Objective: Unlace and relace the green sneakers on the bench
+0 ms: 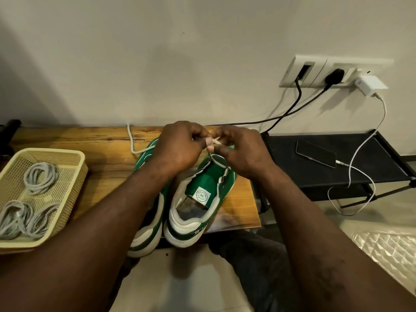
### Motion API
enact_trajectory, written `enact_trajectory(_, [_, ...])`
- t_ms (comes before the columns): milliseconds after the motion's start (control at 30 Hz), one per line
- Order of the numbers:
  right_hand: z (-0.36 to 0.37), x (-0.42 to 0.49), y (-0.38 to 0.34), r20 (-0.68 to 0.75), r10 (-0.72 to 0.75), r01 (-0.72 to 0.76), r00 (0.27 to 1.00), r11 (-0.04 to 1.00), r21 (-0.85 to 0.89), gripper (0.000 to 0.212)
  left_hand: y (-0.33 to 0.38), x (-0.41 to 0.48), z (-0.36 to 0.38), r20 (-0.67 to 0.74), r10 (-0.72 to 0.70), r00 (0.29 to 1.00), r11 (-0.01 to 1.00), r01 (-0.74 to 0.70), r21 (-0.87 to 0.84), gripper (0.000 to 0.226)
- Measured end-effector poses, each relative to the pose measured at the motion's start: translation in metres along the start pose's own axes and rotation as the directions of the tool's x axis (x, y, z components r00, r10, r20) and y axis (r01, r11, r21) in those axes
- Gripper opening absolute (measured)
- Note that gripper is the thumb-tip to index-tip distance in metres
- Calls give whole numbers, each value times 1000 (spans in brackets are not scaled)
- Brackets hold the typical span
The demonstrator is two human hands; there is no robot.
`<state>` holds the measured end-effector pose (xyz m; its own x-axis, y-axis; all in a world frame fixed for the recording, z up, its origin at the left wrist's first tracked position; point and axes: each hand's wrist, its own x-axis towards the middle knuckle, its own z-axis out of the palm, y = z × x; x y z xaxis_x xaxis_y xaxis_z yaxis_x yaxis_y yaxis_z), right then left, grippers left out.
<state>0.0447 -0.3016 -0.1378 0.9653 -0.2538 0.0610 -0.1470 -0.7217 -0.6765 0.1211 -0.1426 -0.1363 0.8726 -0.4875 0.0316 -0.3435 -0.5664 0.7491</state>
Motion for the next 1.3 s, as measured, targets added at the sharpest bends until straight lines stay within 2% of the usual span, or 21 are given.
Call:
enact_trajectory(67, [0,2,2,-32,51,-46,998,989,137,15,0,-1,0,-95,-60,994,989,46,-141,9])
enact_trajectory(133, [-3,3,5,-105,82,-64,991,984,164,8,-3,-1,2,-66,-80,995,987,69,-148,24])
enact_trajectory(200, [-5,4,13,-165,179,-151,970,975,165,11,-8,-2,7,94,-110,989,993,114,-40,40])
enact_trajectory(267, [-8,6,21,-246,253,-232,936,966,112,12,-16,-4,17,249,-134,959,980,91,178,47])
enact_trajectory(333, [-11,6,23,-362,266,-234,893,964,131,10,-22,-6,28,274,-117,955,934,12,358,45])
enact_trajectory(400, [-15,4,17,-433,251,-163,866,959,230,11,-23,-7,34,231,-71,970,900,-38,435,37])
enact_trajectory(467, [-13,4,11,-376,259,-127,890,931,341,13,-20,-9,38,183,-11,983,876,-79,476,31])
enact_trajectory(533, [-5,5,11,-175,309,-235,935,909,345,17,-20,-10,42,157,37,987,845,-115,522,28])
enact_trajectory(600, [7,5,17,46,328,-331,943,923,198,18,-20,-10,45,140,33,990,830,-105,548,25])
enact_trajectory(633, [13,5,21,107,323,-334,940,937,104,16,-20,-9,45,139,16,990,831,-90,549,25])
enact_trajectory(733, [26,4,24,118,283,-274,952,958,-89,16,-23,-6,44,160,-74,984,888,-8,460,28])
enact_trajectory(867, [31,4,23,69,249,-234,966,957,-172,18,-31,-2,43,182,-222,958,953,175,246,28])
enact_trajectory(967, [33,4,27,30,227,-216,973,952,-215,14,-34,-1,44,186,-287,940,953,261,154,24])
enact_trajectory(1133, [41,3,36,2,259,-256,966,957,-135,15,-38,1,45,175,-340,924,940,338,42,20])
enact_trajectory(1300, [47,4,38,5,227,-226,974,973,-54,18,-40,0,44,183,-346,920,934,357,-31,18])
